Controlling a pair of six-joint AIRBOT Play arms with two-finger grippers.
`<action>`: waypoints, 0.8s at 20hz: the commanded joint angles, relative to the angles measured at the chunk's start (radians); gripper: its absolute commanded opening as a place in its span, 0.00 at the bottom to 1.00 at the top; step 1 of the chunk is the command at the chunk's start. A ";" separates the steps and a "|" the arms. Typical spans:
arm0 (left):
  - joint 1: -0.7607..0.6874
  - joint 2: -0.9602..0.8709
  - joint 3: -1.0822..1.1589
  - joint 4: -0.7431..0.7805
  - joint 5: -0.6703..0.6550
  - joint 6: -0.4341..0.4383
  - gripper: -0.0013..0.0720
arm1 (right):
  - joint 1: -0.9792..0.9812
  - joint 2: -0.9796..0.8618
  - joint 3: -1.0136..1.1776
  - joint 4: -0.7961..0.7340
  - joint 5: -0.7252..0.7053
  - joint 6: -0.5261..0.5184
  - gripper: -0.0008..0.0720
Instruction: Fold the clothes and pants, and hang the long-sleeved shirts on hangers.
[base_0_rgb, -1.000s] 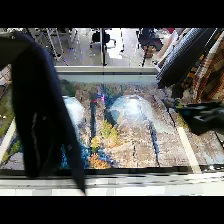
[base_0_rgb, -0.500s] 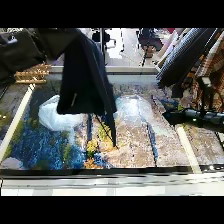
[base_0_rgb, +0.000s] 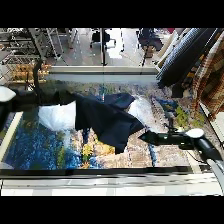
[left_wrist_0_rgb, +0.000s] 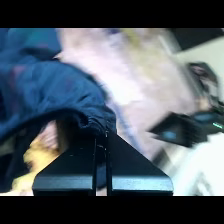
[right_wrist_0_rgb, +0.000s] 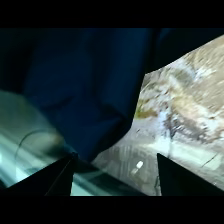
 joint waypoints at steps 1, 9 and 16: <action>0.047 -0.001 -0.166 0.059 0.132 -0.005 0.03 | 0.105 -0.158 -0.033 0.102 -0.016 -0.081 0.81; 0.056 0.001 -0.167 0.039 0.117 -0.005 0.03 | 0.353 -0.209 -0.013 -0.019 -0.163 -0.120 0.82; 0.056 0.000 -0.167 0.035 0.085 -0.006 0.03 | 0.526 -0.208 0.111 -0.313 -0.165 -0.065 0.89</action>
